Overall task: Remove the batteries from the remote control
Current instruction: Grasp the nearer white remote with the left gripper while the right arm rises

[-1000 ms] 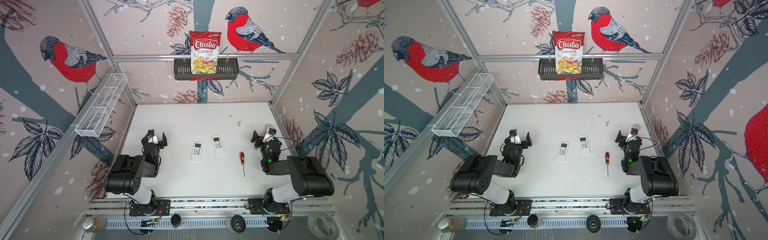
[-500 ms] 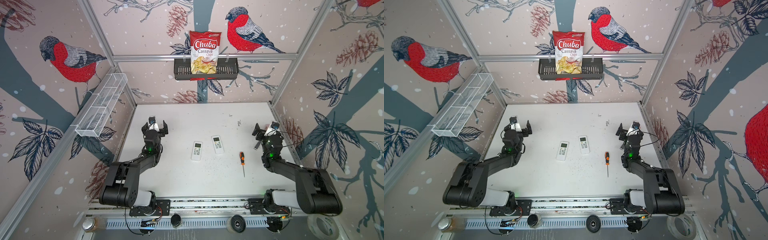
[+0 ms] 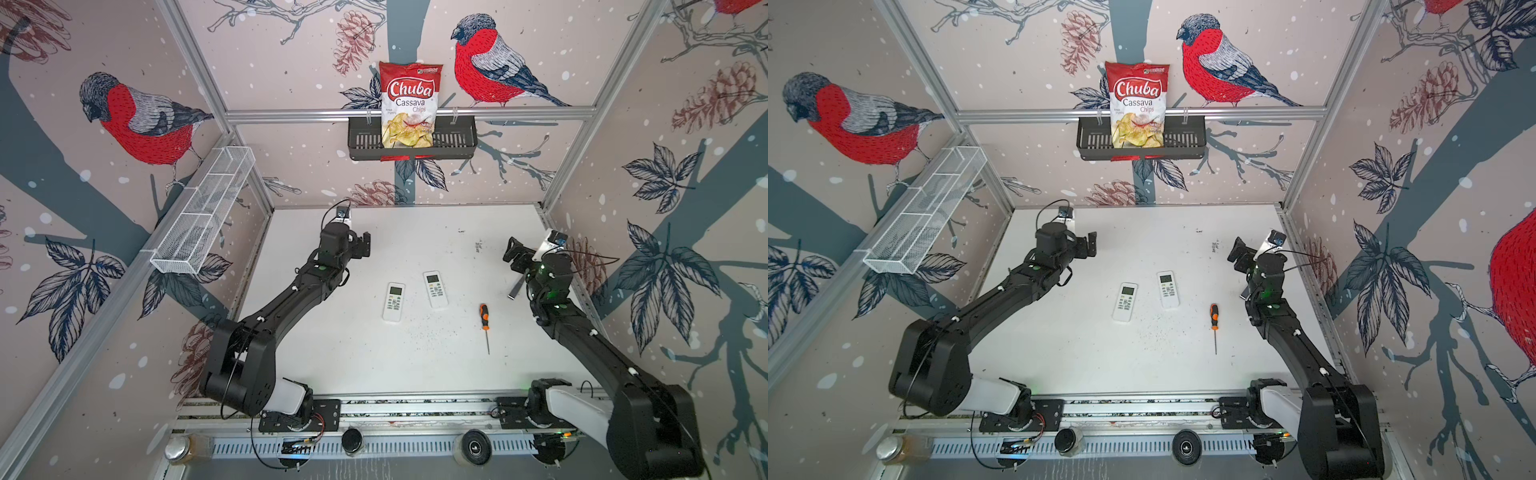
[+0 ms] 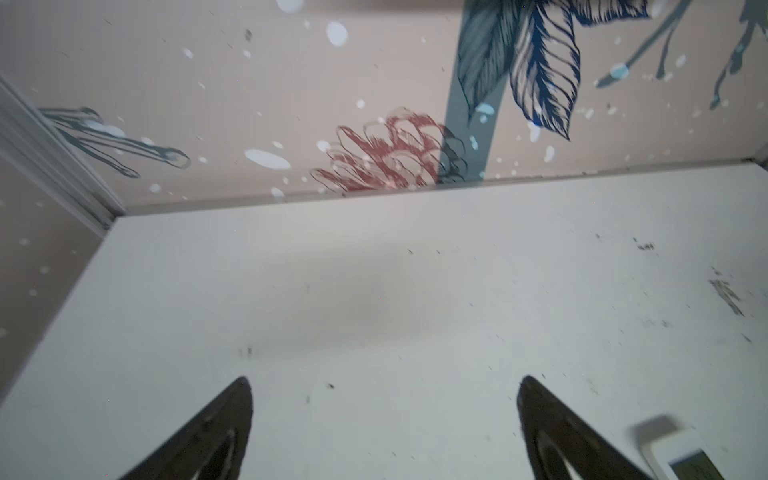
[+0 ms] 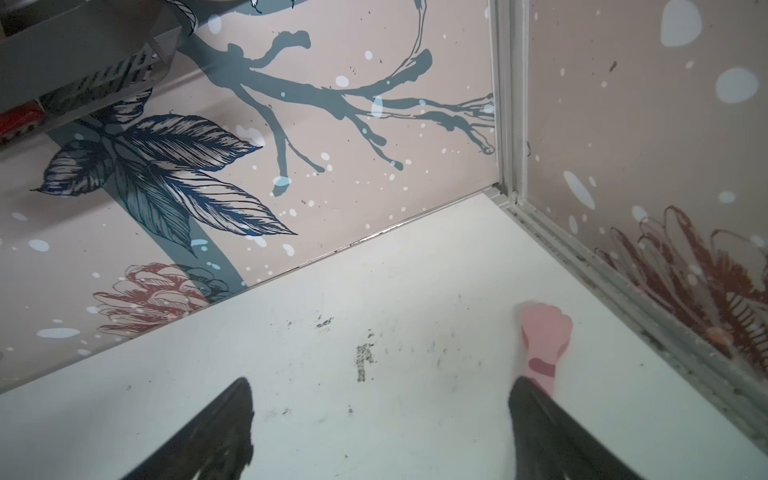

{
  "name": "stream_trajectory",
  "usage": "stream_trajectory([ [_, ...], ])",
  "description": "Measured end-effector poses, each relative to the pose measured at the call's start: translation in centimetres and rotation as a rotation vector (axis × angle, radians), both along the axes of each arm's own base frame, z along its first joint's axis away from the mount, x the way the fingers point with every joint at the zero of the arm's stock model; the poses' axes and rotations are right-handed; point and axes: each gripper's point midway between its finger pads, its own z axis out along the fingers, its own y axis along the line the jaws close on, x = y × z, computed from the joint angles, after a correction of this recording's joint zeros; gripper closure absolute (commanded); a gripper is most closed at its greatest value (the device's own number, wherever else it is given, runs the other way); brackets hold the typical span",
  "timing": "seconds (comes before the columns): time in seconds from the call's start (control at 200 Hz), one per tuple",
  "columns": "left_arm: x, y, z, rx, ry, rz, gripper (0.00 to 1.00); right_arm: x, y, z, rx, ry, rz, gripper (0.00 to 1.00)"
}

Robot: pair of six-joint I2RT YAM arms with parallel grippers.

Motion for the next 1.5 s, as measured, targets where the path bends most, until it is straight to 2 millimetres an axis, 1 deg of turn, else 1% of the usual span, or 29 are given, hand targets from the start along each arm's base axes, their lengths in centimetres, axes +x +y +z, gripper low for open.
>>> stream_trajectory([
  [0.08, -0.5, -2.5, -1.4, 0.020, 0.075, -0.042, 0.03, -0.3, 1.4, -0.9, 0.030, 0.041, 0.049, 0.04],
  [0.185, -1.4, -4.8, -3.6, 0.050, 0.175, -0.081, 0.03, -0.5, 2.6, -2.1, 0.055, 0.093, 0.091, 0.04],
  [0.32, -3.2, -7.1, -6.3, 0.080, 0.304, -0.133, 0.03, -0.6, 3.0, -3.0, 0.080, 0.129, 0.097, 0.04],
  [0.46, -4.5, -8.7, -8.8, 0.108, 0.407, -0.149, 0.03, -0.7, 3.2, -3.9, 0.107, 0.154, 0.097, 0.04],
  [0.565, -6.0, -10.5, -10.9, 0.124, 0.482, -0.181, 0.04, -0.9, 3.2, -4.8, 0.130, 0.173, 0.090, 0.05],
  [0.64, -6.6, -10.7, -12.5, 0.136, 0.530, -0.182, 0.07, -0.9, 3.2, -5.0, 0.152, 0.179, 0.086, 0.05],
  [0.73, -7.1, -10.7, -14.4, 0.143, 0.581, -0.171, 0.09, -0.8, 3.3, -4.8, 0.158, 0.168, 0.090, 0.05],
  [0.861, -8.1, -11.9, -16.2, 0.128, 0.640, -0.194, 0.09, -0.7, 3.8, -4.9, 0.165, 0.170, 0.102, 0.06],
  [1.081, -8.7, -12.5, -17.4, 0.102, 0.680, -0.195, 0.13, -0.7, 4.3, -5.3, 0.176, 0.183, 0.114, 0.06],
  [1.186, -9.0, -12.9, -17.8, 0.091, 0.696, -0.202, 0.17, -0.6, 4.5, -5.1, 0.176, 0.175, 0.119, 0.06],
  [1.406, -9.1, -12.8, -18.4, 0.095, 0.708, -0.195, 0.25, -0.5, 4.9, -4.7, 0.176, 0.163, 0.129, 0.06],
  [1.501, -9.1, -12.7, -18.9, 0.102, 0.717, -0.190, 0.26, -0.6, 5.0, -4.5, 0.176, 0.157, 0.131, 0.06],
])
